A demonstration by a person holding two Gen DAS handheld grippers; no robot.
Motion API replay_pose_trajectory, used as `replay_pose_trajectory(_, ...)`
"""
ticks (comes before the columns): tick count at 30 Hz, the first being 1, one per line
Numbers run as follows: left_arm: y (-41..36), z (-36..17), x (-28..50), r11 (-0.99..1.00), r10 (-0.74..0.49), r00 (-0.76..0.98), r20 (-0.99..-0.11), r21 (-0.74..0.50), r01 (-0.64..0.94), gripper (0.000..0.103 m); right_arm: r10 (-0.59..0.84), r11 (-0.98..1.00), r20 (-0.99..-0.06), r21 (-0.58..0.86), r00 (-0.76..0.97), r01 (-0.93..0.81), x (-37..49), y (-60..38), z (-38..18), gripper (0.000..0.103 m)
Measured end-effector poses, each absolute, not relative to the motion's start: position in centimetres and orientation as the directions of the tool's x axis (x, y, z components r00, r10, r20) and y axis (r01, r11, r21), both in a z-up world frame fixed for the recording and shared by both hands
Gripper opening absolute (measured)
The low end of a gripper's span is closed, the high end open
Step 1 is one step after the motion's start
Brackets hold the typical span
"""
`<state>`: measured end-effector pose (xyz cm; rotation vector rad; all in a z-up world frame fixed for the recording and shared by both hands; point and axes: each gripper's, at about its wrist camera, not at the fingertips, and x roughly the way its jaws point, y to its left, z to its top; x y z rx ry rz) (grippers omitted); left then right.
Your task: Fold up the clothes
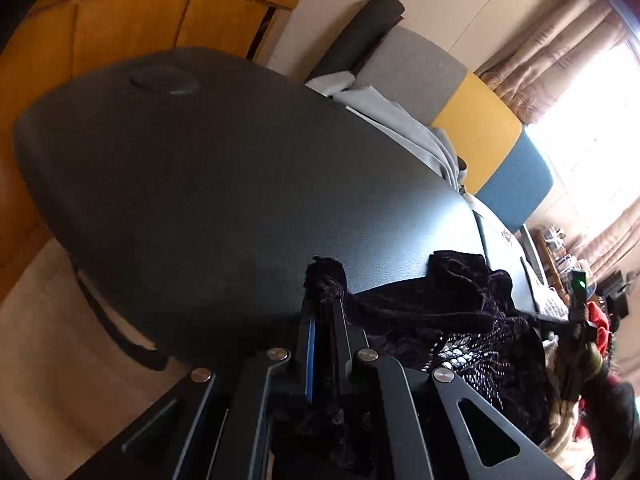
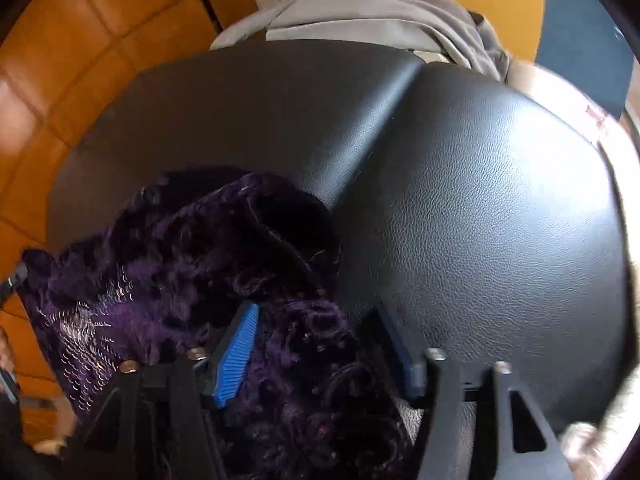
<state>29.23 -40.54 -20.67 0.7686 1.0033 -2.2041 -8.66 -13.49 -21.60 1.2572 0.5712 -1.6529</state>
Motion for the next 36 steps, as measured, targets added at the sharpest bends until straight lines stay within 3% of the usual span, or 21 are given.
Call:
replay_pose_trajectory(1, -40.7, -20.8, 28.5, -0.553, -0.265, -0.668, -0.696, -0.458, 0.696, 0.006, -0.399, -0.429, -0.916, 0.167, -0.021, 0.888, -7.9, -12.9, -21.5, 0.026)
replay_pose_trajectory(5, -40.5, -20.7, 24.4, -0.629, -0.210, -0.705, -0.677, -0.459, 0.628, 0.006, -0.378, -0.462, -0.912, 0.037, -0.159, 0.886, -4.7, -7.7, -20.5, 0.024)
replay_pose_trajectory(7, -40.0, -20.6, 22.3, -0.669, -0.164, -0.718, -0.677, -0.458, 0.585, 0.006, -0.354, -0.580, -0.898, -0.010, -0.263, 0.814, -4.4, -3.0, -20.0, 0.024)
replay_pose_trajectory(10, -38.4, -20.7, 19.2, -0.725, -0.112, -0.712, -0.693, -0.433, 0.535, 0.006, -0.293, -0.760, -0.887, -0.012, -0.358, 0.650, -4.9, 4.4, -20.1, 0.039)
replay_pose_trajectory(12, -37.5, -20.7, 17.5, -0.758, -0.101, -0.696, -0.711, -0.398, 0.516, 0.006, -0.286, -0.782, -0.875, -0.023, -0.391, 0.623, -4.2, 7.2, -19.5, 0.039)
replay_pose_trajectory(14, -37.0, -21.0, 16.6, -0.765, -0.075, -0.692, -0.718, -0.404, 0.501, 0.006, -0.256, -0.751, -0.844, -0.133, -0.471, 0.647, -2.6, 8.2, -18.0, 0.041)
replay_pose_trajectory(17, -37.0, -21.8, 16.5, -0.750, -0.066, -0.673, -0.737, -0.408, 0.521, 0.006, -0.281, -0.595, -0.781, -0.314, -0.558, 0.740, 0.3, 6.8, -15.9, 0.057)
replay_pose_trajectory(21, -37.4, -22.0, 17.3, -0.731, -0.081, -0.662, -0.745, -0.407, 0.547, 0.008, -0.403, -0.298, -0.775, -0.392, -0.487, 0.870, 3.4, 1.8, -15.2, 0.061)
replay_pose_trajectory(22, -37.6, -21.9, 17.6, -0.731, -0.086, -0.664, -0.742, -0.406, 0.549, 0.010, -0.418, -0.218, -0.785, -0.401, -0.456, 0.890, 3.9, 0.4, -15.5, 0.062)
replay_pose_trajectory(23, -37.8, -21.9, 17.9, -0.734, -0.085, -0.669, -0.738, -0.408, 0.544, 0.020, -0.431, -0.136, -0.796, -0.408, -0.425, 0.903, 4.4, -1.0, -15.8, 0.062)
replay_pose_trajectory(24, -38.1, -21.9, 18.2, -0.736, -0.084, -0.673, -0.734, -0.409, 0.539, 0.036, -0.435, -0.063, -0.809, -0.411, -0.395, 0.910, 4.6, -2.3, -16.2, 0.062)
replay_pose_trajectory(26, -38.2, -22.0, 18.4, -0.742, -0.066, -0.684, -0.727, -0.423, 0.520, 0.059, -0.414, 0.037, -0.838, -0.404, -0.354, 0.914, 4.1, -4.7, -17.5, 0.062)
replay_pose_trajectory(32, -37.6, -22.7, 17.6, -0.755, 0.030, -0.715, -0.699, -0.484, 0.442, 0.066, -0.324, 0.128, -0.926, -0.248, -0.195, 0.960, 0.0, -8.7, -20.1, 0.063)
replay_pose_trajectory(34, -37.0, -23.0, 17.1, -0.764, 0.072, -0.719, -0.692, -0.501, 0.406, 0.072, -0.314, 0.057, -0.944, -0.125, -0.101, 0.991, -2.5, -9.2, -20.0, 0.064)
replay_pose_trajectory(36, -36.1, -23.2, 16.4, -0.785, 0.088, -0.710, -0.699, -0.487, 0.382, 0.088, -0.320, 0.003, -0.947, -0.021, -0.018, 1.000, -4.4, -9.3, -20.1, 0.069)
